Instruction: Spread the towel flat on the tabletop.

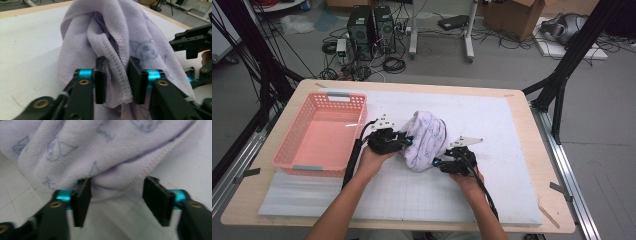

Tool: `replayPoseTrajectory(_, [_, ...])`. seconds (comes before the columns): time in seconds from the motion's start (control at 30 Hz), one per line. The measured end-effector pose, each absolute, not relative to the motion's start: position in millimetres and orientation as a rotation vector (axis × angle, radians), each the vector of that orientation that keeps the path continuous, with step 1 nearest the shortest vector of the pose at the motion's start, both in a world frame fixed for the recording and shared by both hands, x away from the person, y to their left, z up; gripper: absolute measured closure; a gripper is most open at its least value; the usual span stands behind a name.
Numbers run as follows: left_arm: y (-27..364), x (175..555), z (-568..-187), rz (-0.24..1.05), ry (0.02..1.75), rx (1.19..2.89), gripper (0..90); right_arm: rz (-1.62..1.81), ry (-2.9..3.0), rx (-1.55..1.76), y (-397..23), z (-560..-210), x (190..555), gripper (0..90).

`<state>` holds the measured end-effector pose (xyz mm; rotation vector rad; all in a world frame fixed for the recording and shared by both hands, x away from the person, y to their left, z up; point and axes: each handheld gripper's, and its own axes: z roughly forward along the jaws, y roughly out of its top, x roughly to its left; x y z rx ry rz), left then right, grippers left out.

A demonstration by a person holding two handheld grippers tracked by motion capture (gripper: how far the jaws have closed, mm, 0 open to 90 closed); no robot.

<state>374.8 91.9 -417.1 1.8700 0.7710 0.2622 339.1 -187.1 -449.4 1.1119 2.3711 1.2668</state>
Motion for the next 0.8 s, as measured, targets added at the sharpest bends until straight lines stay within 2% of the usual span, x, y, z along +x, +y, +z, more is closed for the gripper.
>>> replayPoseTrajectory(0.1, [92.7,373.0,-415.1,0.287,0.753,1.876,83.0,1.256,2.407,1.100,-183.4,-450.1,338.7,77.0])
replayPoseTrajectory(0.13, [93.7,372.5,-413.9,0.292,0.753,1.874,83.4,1.281,2.404,1.115,-184.5,-448.9,337.7,81.9])
replayPoseTrajectory(0.5, [105.3,361.7,-399.6,0.331,0.719,1.835,84.5,1.351,2.322,1.046,-236.8,-413.3,297.9,84.6])
replayPoseTrajectory(0.8, [101.5,356.0,-397.3,0.328,0.693,1.839,84.5,1.299,2.285,1.096,-279.6,-411.7,264.8,84.6])
